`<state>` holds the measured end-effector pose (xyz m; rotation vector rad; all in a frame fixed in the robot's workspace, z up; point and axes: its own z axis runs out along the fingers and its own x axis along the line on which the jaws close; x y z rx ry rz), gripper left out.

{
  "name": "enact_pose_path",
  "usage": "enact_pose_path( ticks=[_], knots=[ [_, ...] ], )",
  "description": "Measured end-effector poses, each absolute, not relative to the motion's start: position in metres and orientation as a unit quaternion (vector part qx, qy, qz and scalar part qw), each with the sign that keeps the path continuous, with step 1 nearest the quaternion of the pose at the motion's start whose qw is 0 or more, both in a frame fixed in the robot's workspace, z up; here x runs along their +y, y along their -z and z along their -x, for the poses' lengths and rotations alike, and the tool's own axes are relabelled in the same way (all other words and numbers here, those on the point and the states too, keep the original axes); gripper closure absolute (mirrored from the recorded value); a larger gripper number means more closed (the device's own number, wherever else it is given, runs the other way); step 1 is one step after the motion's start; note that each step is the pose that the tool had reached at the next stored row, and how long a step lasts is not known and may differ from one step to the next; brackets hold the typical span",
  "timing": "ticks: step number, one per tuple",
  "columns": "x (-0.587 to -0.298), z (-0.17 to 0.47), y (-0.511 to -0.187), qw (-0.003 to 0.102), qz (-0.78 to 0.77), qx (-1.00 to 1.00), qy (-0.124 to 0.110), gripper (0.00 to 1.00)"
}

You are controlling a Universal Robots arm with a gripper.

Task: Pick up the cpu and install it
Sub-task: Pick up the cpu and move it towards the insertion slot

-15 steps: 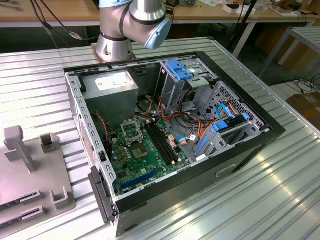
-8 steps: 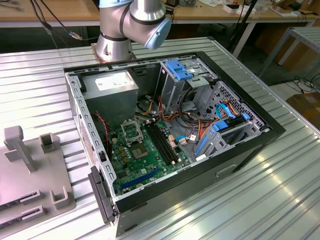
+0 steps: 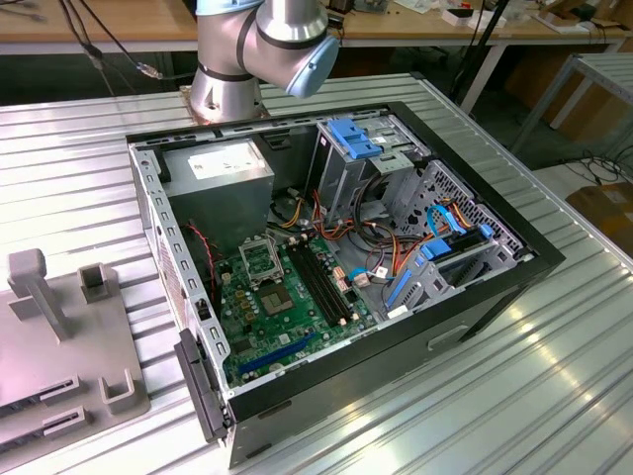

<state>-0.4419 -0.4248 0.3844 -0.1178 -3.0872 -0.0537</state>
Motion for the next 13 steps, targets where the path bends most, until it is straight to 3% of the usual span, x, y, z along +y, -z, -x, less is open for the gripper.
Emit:
enact_pose_path(
  ticks=[1, 2, 13],
  knots=[
    [-0.4248, 0.4419, -0.3843, 0.026, 0.038, -0.999, 0.017, 0.47],
    [-0.4248, 0.4419, -0.3844, 0.026, 0.038, -0.999, 0.017, 0.40],
    [-0.4248, 0.4422, -0.3844, 0.026, 0.038, -0.999, 0.017, 0.40]
  ],
)
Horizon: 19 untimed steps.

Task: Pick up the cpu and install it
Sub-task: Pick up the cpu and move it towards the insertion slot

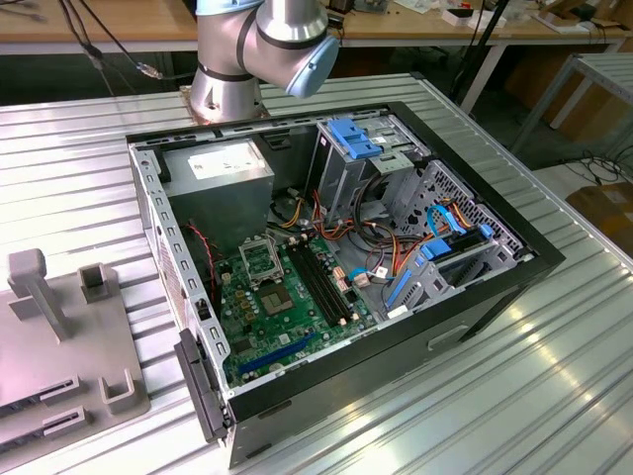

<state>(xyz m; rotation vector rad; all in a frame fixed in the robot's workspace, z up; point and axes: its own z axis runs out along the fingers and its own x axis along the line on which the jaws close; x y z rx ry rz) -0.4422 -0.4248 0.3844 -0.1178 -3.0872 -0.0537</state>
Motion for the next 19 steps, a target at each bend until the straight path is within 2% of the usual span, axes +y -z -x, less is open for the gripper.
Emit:
enact_pose_path(
  ticks=[19],
  knots=[
    [-0.4324, 0.4440, -0.3789, 0.026, -0.012, -0.999, 0.016, 0.40]
  ],
)
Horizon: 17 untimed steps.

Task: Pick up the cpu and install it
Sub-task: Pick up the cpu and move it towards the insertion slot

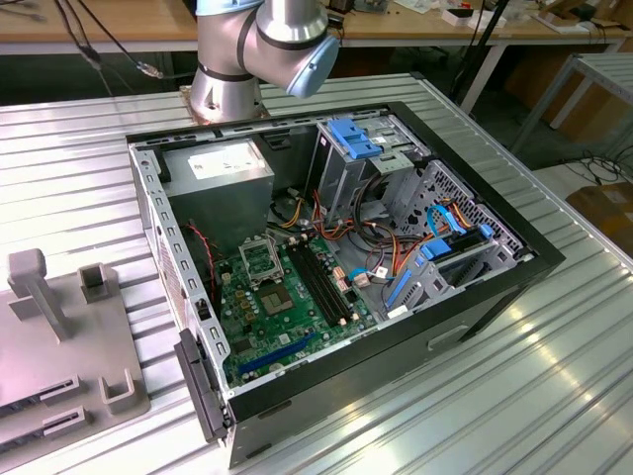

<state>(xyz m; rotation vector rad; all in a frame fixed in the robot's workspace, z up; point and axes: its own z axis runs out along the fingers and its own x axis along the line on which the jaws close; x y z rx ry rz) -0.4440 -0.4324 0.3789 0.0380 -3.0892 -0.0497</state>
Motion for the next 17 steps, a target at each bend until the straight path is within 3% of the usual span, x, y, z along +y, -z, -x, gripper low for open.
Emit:
enact_pose_path(
  ticks=[17],
  knots=[
    [-0.440, 0.452, -0.358, 0.018, -0.026, -0.999, 0.016, 0.40]
  ],
)
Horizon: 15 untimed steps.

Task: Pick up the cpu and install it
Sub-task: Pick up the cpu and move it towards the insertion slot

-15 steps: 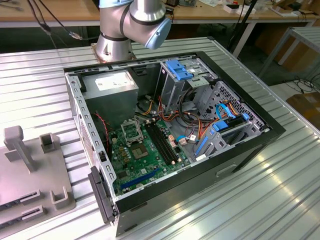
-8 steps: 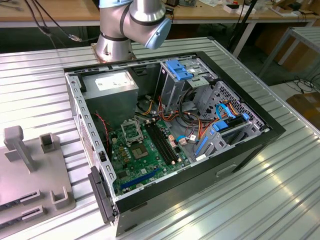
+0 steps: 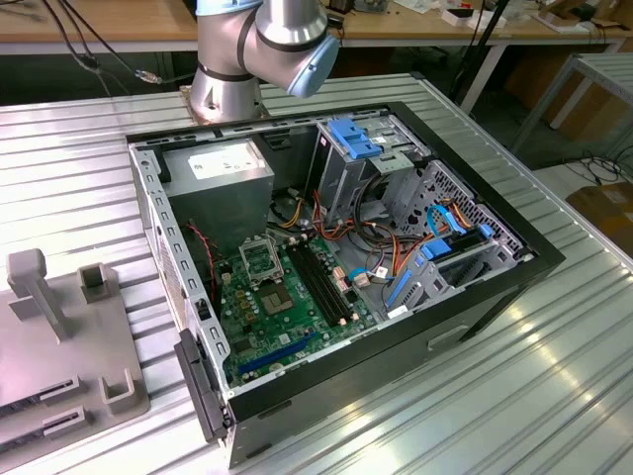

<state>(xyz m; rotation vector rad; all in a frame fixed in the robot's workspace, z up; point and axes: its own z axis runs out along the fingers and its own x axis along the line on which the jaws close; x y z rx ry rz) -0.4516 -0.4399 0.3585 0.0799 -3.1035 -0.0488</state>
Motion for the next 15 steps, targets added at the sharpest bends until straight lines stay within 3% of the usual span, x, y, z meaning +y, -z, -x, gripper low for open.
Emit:
enact_pose_path(
  ticks=[15],
  knots=[
    [-0.4402, 0.4532, -0.3537, 0.017, -0.034, -0.999, 0.015, 0.40]
  ],
)
